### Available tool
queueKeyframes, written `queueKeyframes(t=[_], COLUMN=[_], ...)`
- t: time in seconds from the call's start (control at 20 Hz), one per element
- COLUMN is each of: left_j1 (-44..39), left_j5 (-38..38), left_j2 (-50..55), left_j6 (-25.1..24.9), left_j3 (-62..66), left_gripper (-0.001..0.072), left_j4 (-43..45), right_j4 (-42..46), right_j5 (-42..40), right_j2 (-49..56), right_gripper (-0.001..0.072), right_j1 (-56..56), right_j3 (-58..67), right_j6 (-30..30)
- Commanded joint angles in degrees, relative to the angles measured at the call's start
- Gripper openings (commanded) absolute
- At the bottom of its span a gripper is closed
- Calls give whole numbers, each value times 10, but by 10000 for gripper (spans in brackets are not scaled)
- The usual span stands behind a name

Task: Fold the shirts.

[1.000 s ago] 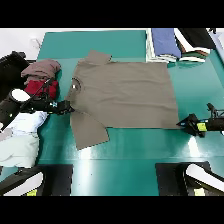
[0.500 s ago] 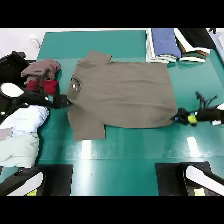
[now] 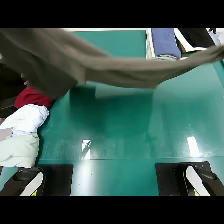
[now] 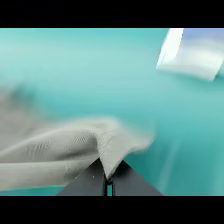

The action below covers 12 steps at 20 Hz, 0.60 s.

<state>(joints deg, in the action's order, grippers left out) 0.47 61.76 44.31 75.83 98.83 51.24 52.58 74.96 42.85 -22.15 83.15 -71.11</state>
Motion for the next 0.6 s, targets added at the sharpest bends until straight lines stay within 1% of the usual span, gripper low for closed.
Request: queueKeyframes(t=[0.0, 0.15, 0.2, 0.25, 0.35, 0.5, 0.55], left_j1=[0, 0, 0, 0, 0, 0, 0], left_j5=[-6, -26, -17, 0, 43, 82, 87], left_j2=[-12, -12, -10, -4, 19, 84, 110], left_j6=[23, 23, 31, 50, 67, 67, 66], left_j3=[162, 208, 205, 195, 147, 38, 1], left_gripper=[29, 29, 29, 29, 30, 30, 30], left_j4=[9, 28, 57, 90, 121, 94, 78], right_j4=[1, 1, 1, 1, 0, 6, 28], right_j5=[3, 26, 42, 59, 97, 145, 151], right_j2=[-43, -28, -15, 3, 47, 120, 142], right_gripper=[15, 14, 14, 14, 14, 14, 13], right_j1=[-42, -86, -95, -99, -99, -74, -50], right_j3=[143, 222, 246, 267, 295, 269, 242], right_j6=[-19, -30, -41, -51, -61, -72, -78])
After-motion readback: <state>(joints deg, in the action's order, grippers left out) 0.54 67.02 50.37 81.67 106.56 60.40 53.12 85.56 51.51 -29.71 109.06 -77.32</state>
